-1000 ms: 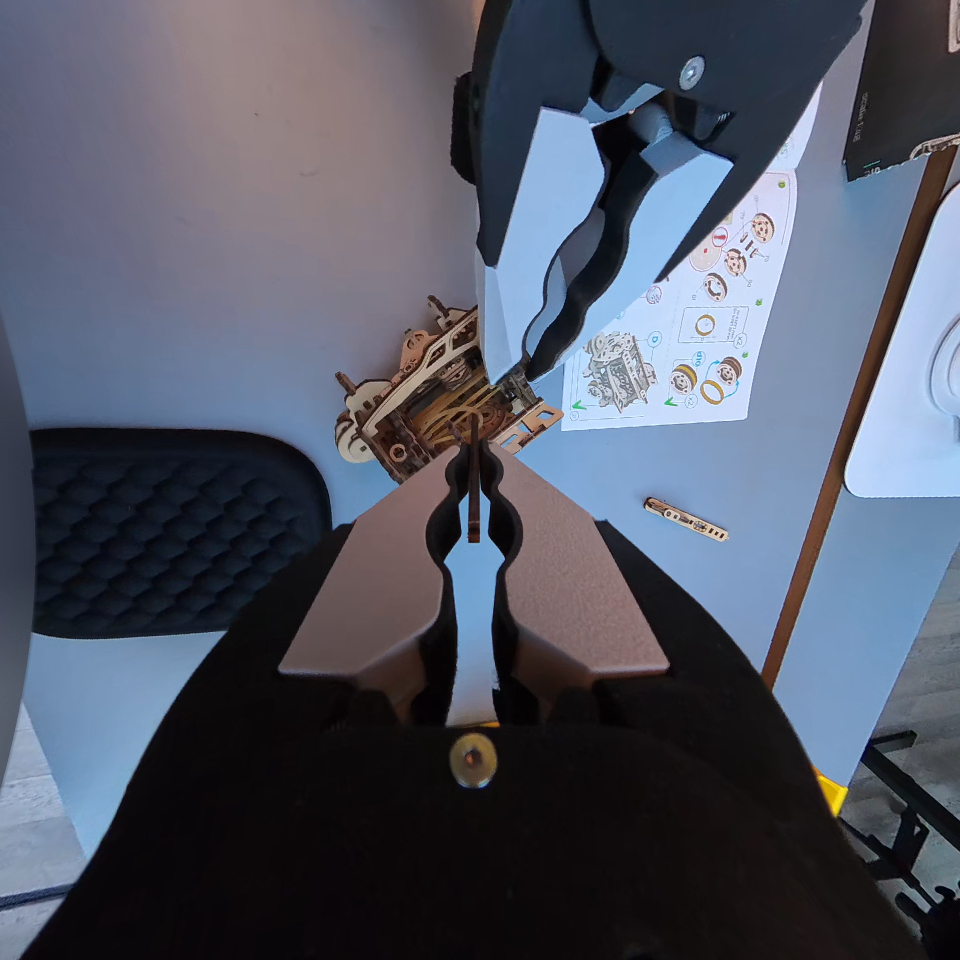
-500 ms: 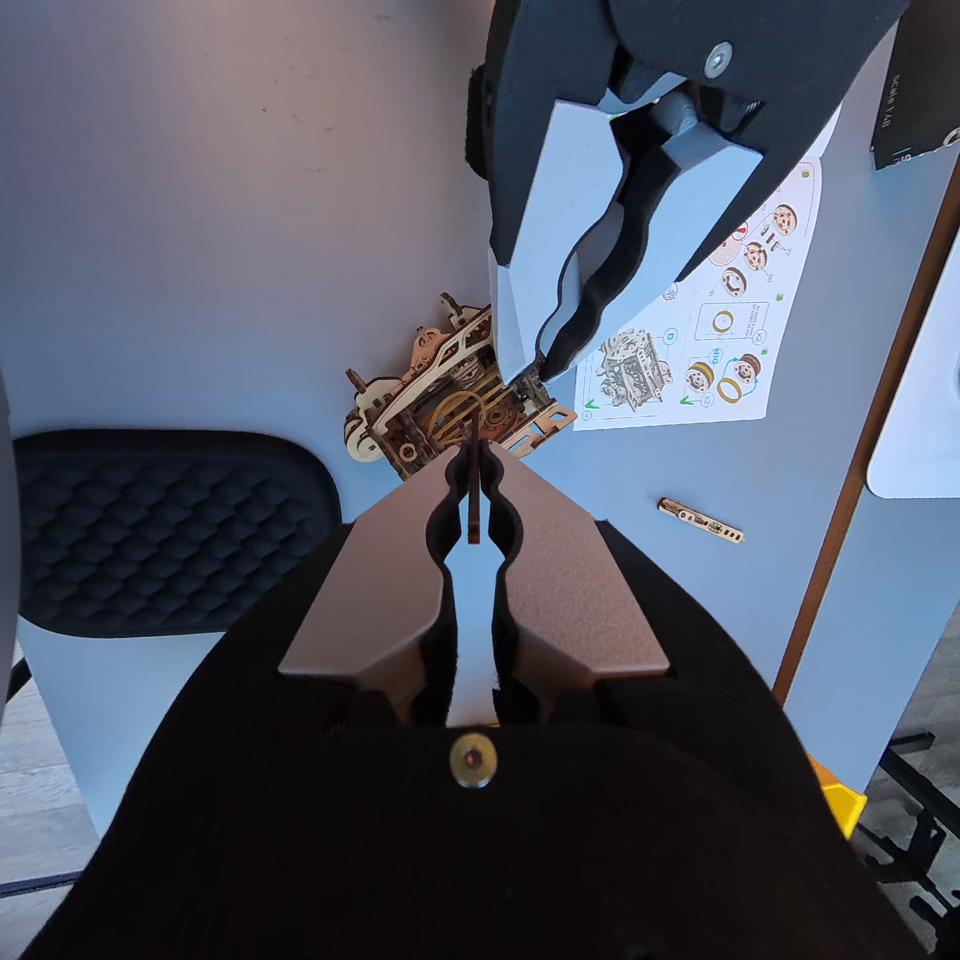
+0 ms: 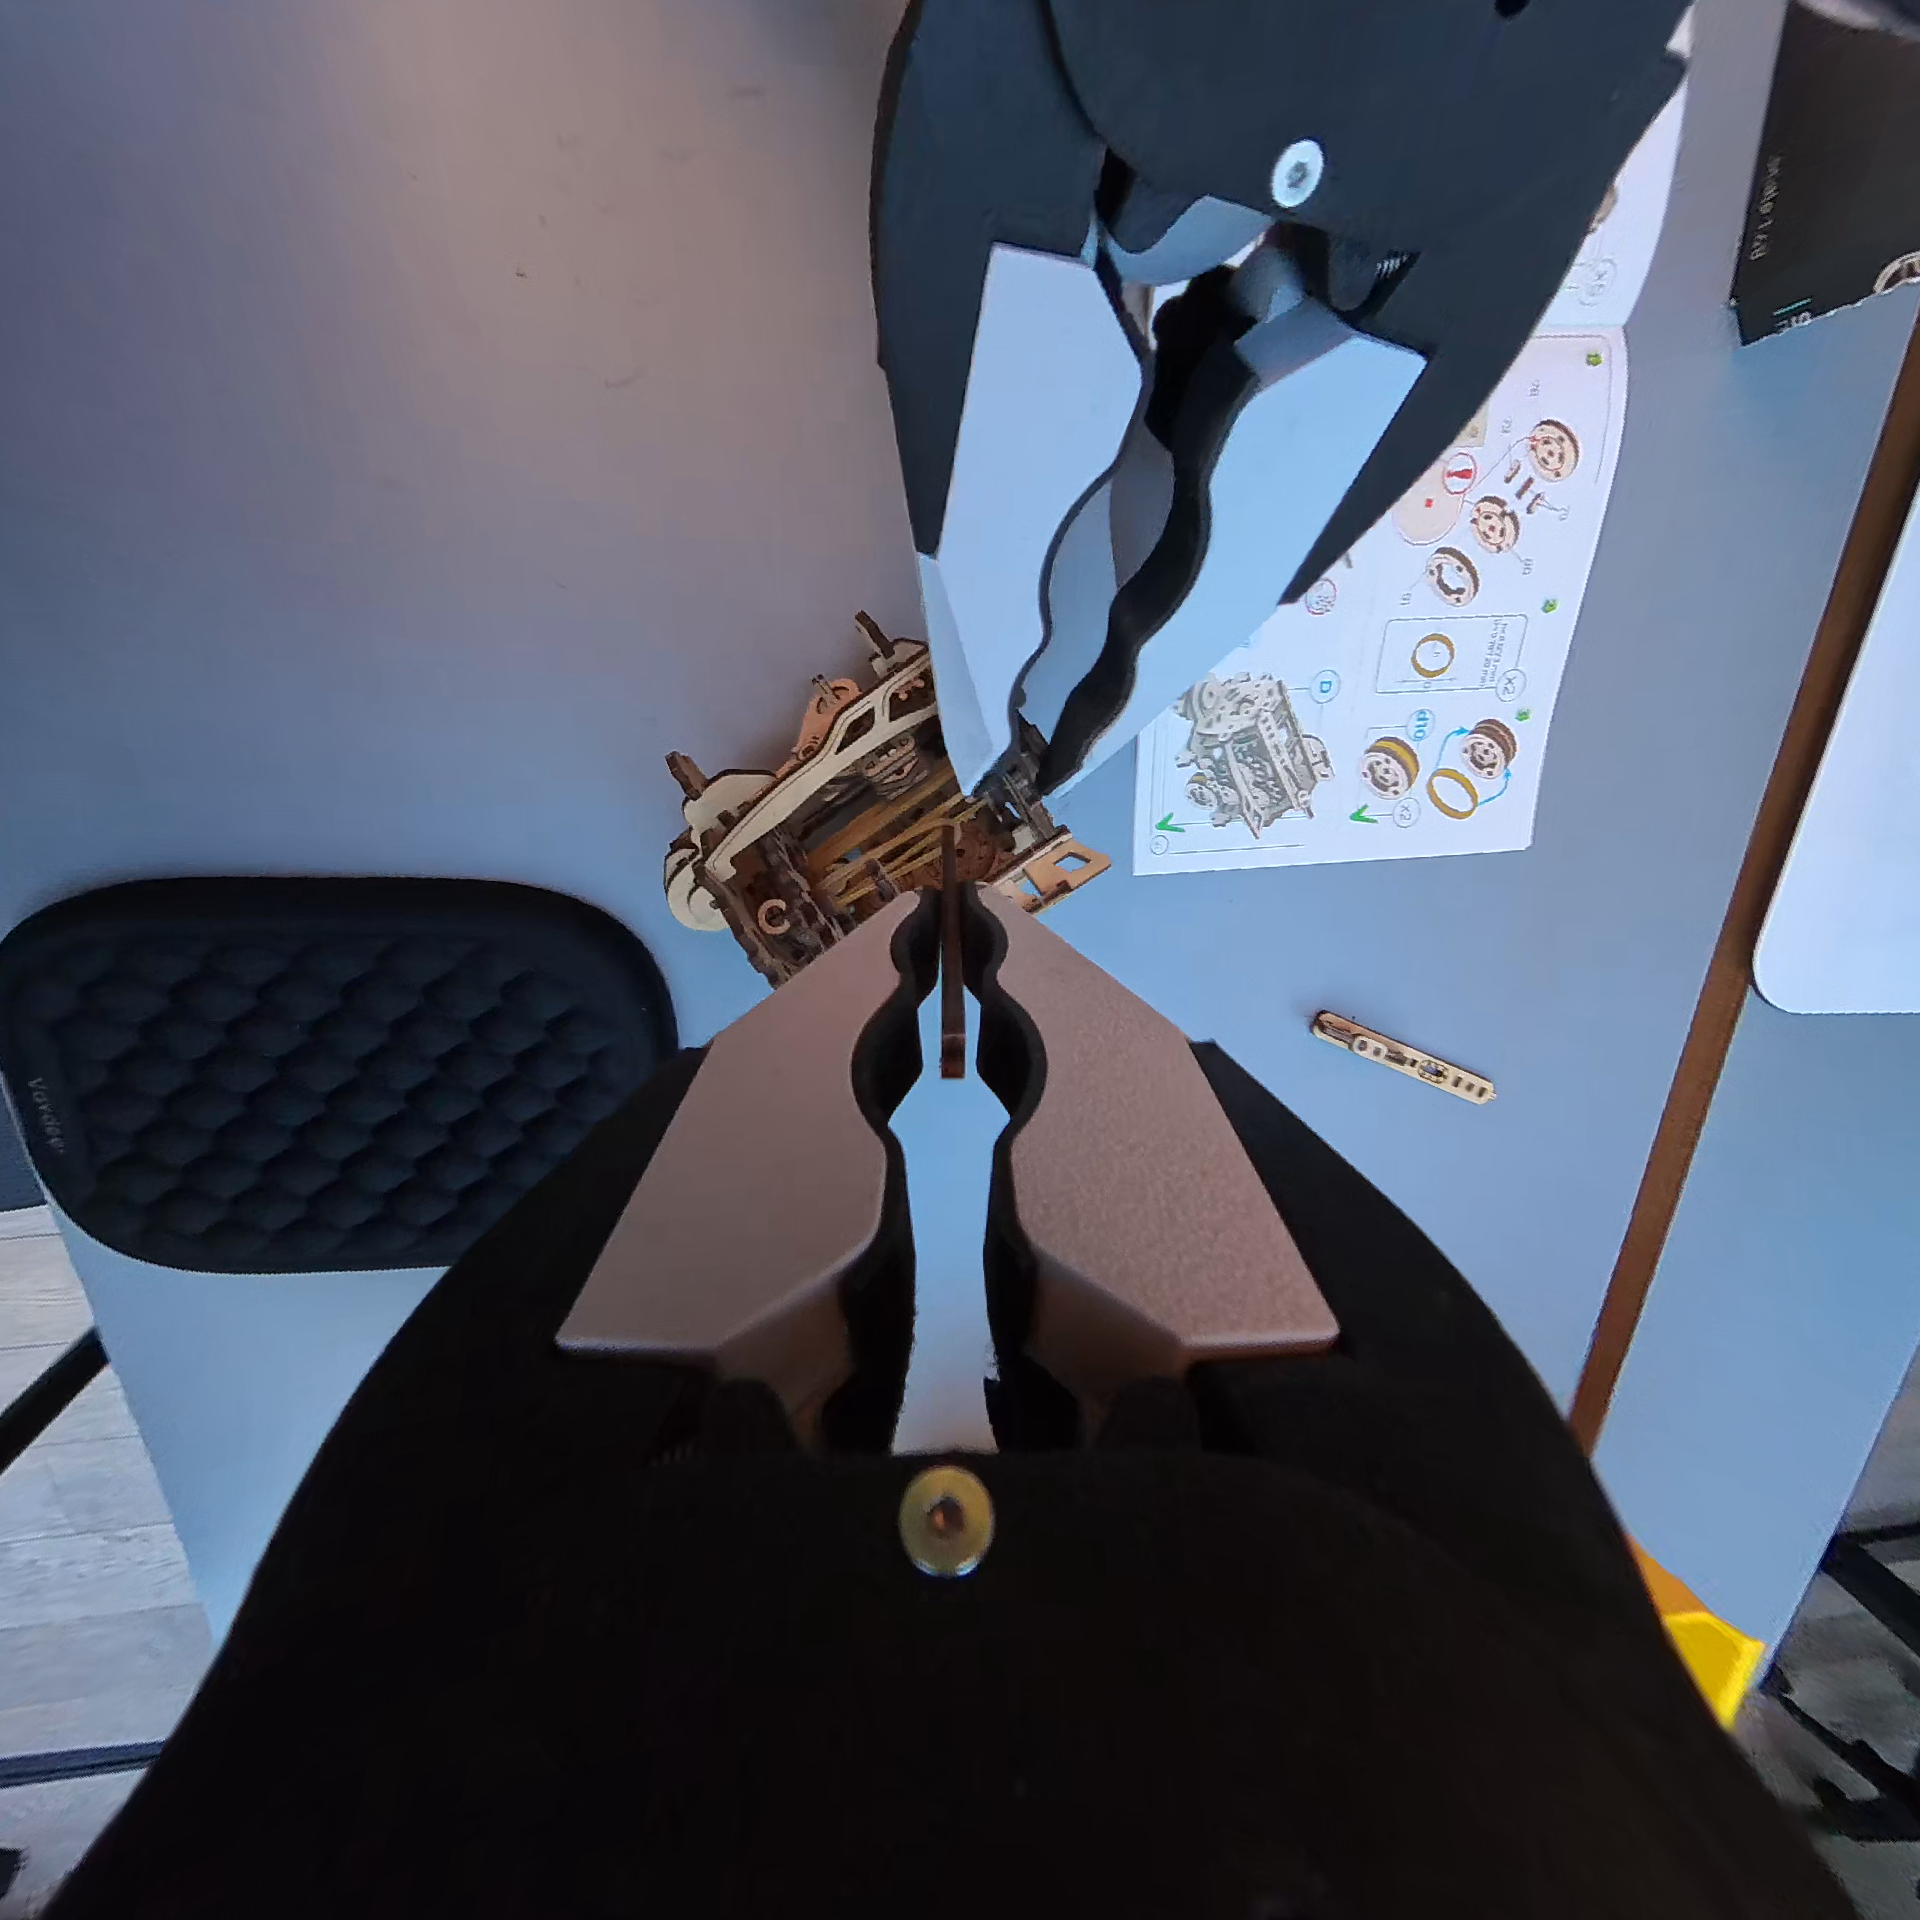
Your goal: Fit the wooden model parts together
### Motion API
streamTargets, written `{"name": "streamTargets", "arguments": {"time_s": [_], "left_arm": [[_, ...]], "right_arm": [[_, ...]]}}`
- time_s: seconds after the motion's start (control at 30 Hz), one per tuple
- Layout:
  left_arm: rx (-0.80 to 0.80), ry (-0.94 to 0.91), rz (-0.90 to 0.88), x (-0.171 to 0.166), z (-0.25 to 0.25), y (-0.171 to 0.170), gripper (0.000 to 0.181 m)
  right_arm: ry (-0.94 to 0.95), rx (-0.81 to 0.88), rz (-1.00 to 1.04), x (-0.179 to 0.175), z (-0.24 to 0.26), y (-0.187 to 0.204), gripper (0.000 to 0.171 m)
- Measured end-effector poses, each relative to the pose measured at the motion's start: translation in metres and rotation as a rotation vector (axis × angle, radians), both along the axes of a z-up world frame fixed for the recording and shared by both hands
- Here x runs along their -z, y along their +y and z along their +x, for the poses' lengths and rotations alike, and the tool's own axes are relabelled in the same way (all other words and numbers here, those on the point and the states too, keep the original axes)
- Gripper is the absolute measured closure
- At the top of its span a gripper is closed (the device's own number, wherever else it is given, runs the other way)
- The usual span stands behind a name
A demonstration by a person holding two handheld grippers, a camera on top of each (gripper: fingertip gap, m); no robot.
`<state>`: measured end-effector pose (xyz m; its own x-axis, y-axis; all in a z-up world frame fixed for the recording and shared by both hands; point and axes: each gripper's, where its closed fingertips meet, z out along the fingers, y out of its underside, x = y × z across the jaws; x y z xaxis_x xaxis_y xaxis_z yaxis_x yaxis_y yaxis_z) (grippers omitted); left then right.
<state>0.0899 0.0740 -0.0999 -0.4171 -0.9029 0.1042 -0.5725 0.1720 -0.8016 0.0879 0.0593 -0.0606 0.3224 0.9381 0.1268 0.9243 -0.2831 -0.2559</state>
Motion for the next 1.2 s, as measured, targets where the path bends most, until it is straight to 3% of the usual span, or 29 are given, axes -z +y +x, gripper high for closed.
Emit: {"name": "streamTargets", "arguments": {"time_s": [0.03, 0.37, 0.9, 1.2], "left_arm": [[0.008, -0.009, 0.003, 0.0, 0.0, 0.0, 0.168], [0.068, -0.035, -0.029, -0.001, 0.002, -0.001, 0.169], [0.112, -0.048, -0.026, 0.003, 0.0, -0.002, 0.169], [0.095, -0.001, -0.259, -0.006, 0.0, -0.003, 0.165]], "right_arm": [[0.015, 0.003, -0.014, 0.0, -0.001, 0.0, 0.17], [0.002, -0.014, -0.049, 0.0, -0.004, 0.006, 0.17], [0.049, -0.074, 0.093, -0.002, -0.009, 0.003, 0.17], [0.082, -0.062, 0.096, -0.002, -0.007, -0.003, 0.17]]}}
